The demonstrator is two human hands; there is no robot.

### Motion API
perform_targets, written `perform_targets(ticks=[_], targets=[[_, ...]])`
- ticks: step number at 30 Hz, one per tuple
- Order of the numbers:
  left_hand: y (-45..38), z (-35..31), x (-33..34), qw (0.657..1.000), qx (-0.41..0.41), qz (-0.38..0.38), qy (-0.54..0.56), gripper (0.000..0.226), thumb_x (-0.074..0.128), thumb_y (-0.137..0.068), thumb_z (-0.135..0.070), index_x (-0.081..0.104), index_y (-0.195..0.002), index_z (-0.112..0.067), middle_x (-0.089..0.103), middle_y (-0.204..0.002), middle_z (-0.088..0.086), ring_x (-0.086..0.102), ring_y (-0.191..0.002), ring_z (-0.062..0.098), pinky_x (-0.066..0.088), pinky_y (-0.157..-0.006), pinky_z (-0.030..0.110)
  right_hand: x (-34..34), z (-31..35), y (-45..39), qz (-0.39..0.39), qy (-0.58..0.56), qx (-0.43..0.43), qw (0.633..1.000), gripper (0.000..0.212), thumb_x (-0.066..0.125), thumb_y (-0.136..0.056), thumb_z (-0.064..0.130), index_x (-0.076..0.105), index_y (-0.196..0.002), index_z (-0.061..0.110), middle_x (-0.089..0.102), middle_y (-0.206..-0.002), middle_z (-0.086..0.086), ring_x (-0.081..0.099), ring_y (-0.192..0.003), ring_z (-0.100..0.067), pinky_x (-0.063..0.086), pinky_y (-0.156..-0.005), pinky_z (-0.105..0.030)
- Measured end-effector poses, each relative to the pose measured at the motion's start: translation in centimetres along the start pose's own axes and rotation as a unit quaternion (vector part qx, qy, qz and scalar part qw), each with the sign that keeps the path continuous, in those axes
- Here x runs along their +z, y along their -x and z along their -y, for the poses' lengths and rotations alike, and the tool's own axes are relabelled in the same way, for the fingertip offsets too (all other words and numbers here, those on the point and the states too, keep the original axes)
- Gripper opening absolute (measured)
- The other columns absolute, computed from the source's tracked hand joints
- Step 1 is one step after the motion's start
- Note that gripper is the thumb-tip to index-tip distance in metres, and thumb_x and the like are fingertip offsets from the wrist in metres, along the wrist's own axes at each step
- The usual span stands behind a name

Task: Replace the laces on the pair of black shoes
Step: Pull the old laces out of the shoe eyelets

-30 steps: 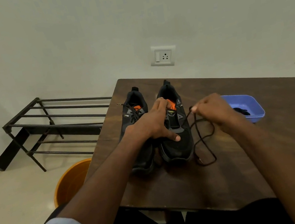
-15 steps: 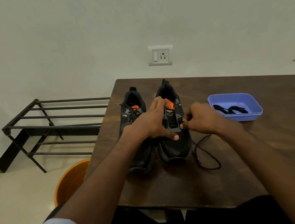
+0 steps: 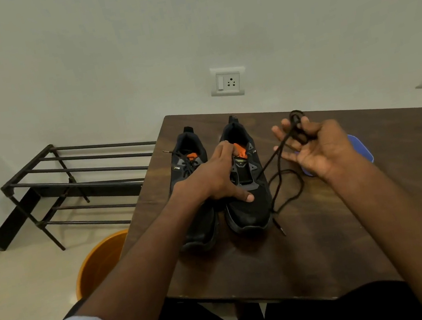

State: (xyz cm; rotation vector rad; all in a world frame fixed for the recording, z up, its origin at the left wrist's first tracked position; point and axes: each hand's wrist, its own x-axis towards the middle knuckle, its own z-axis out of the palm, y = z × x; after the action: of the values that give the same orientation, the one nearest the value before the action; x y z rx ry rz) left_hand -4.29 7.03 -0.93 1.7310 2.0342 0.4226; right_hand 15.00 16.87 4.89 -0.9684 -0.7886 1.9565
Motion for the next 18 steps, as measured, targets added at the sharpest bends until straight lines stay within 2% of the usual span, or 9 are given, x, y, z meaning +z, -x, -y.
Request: perform_targets(ticks=[1, 3, 4, 6, 8, 10, 12, 13, 18], targets=[[0.0, -0.1, 0.1, 1.000, 0.002, -0.002, -0.006, 0.108, 0.093, -0.066, -0.049, 0.022, -0.145, -0.028, 0.020, -0.158, -0.005, 0.042, -0.141, 0.031, 0.043, -0.110, 0.048, -0.1, -0.2, 0.0, -0.015, 0.027, -0.005, 0.999, 0.020, 0.041, -0.105, 0.012, 0.061, -0.105, 0.014, 0.074, -0.083, -0.003, 0.074, -0.082, -0.021, 0.052, -0.088, -0.050], [0.0, -0.1, 0.1, 1.000, 0.002, -0.003, -0.013, 0.112, 0.093, -0.066, -0.049, 0.020, -0.148, -0.028, 0.016, -0.161, -0.005, 0.042, -0.142, 0.032, 0.043, -0.111, 0.049, 0.1, -1.1, 0.2, -0.023, 0.244, -0.051, 0.968, 0.021, 0.046, -0.107, 0.018, 0.064, -0.104, 0.009, 0.068, -0.080, -0.005, 0.066, -0.070, -0.020, 0.053, -0.084, -0.046], [0.0, -0.1, 0.1, 1.000, 0.002, -0.003, -0.010, 0.112, 0.093, -0.067, -0.049, 0.019, -0.149, -0.028, 0.015, -0.162, -0.005, 0.041, -0.142, 0.032, 0.043, -0.112, 0.050, 0.1, -1.7, 0.1, -0.003, 0.381, -0.081, 0.921, 0.024, 0.049, -0.107, 0.023, 0.065, -0.099, 0.007, 0.066, -0.082, -0.007, 0.062, -0.070, -0.020, 0.054, -0.080, -0.044], [0.1, 0.0, 0.2, 1.000, 0.007, -0.006, -0.007, 0.112, 0.093, -0.067, -0.048, 0.019, -0.148, -0.028, 0.015, -0.163, -0.004, 0.043, -0.141, 0.032, 0.044, -0.111, 0.050, 0.2, -2.9, 0.1, 0.065, 0.612, -0.117, 0.779, 0.027, 0.061, -0.103, 0.033, 0.068, -0.092, 0.010, 0.068, -0.082, -0.007, 0.062, -0.072, -0.019, 0.054, -0.072, -0.037], [0.2, 0.2, 0.2, 1.000, 0.012, -0.013, -0.011, 0.111, 0.093, -0.066, -0.050, 0.020, -0.147, -0.027, 0.016, -0.161, -0.004, 0.044, -0.139, 0.032, 0.046, -0.110, 0.050, 0.3, -4.0, -0.3, 0.108, 0.739, -0.108, 0.656, 0.025, 0.074, -0.094, 0.038, 0.070, -0.087, 0.014, 0.069, -0.078, -0.002, 0.064, -0.072, -0.016, 0.049, -0.062, -0.030], [0.1, 0.2, 0.3, 1.000, 0.012, -0.017, -0.008, 0.112, 0.094, -0.065, -0.050, 0.020, -0.147, -0.028, 0.018, -0.159, -0.004, 0.044, -0.139, 0.031, 0.047, -0.110, 0.051, 0.4, -4.5, -0.6, 0.105, 0.783, -0.091, 0.606, 0.025, 0.081, -0.087, 0.035, 0.069, -0.085, 0.014, 0.070, -0.080, -0.003, 0.067, -0.077, -0.018, 0.051, -0.063, -0.032], [0.0, 0.1, 0.3, 1.000, 0.010, -0.016, -0.005, 0.113, 0.093, -0.065, -0.050, 0.020, -0.148, -0.029, 0.018, -0.160, -0.004, 0.042, -0.141, 0.030, 0.046, -0.110, 0.051, 0.3, -4.4, -0.9, 0.091, 0.787, -0.090, 0.603, 0.026, 0.082, -0.086, 0.031, 0.072, -0.088, 0.008, 0.072, -0.084, -0.008, 0.069, -0.083, -0.024, 0.055, -0.072, -0.039], [0.0, 0.1, 0.3, 1.000, 0.011, -0.015, -0.004, 0.113, 0.093, -0.066, -0.050, 0.020, -0.148, -0.029, 0.018, -0.161, -0.004, 0.042, -0.141, 0.030, 0.046, -0.111, 0.051, 0.2, -4.3, -1.1, 0.090, 0.777, -0.085, 0.617, 0.025, 0.080, -0.087, 0.028, 0.074, -0.091, 0.005, 0.073, -0.087, -0.011, 0.069, -0.085, -0.025, 0.055, -0.075, -0.041], [0.0, 0.2, 0.1, 1.000, 0.016, -0.015, 0.008, 0.100, 0.093, -0.067, -0.048, 0.028, -0.140, -0.028, 0.021, -0.158, -0.006, 0.043, -0.138, 0.028, 0.046, -0.108, 0.044, 0.4, -4.4, -1.3, 0.042, 0.580, 0.052, 0.812, 0.013, 0.062, -0.099, 0.009, 0.069, -0.107, 0.003, 0.070, -0.108, -0.013, 0.065, -0.100, -0.024, 0.055, -0.071, -0.032]])
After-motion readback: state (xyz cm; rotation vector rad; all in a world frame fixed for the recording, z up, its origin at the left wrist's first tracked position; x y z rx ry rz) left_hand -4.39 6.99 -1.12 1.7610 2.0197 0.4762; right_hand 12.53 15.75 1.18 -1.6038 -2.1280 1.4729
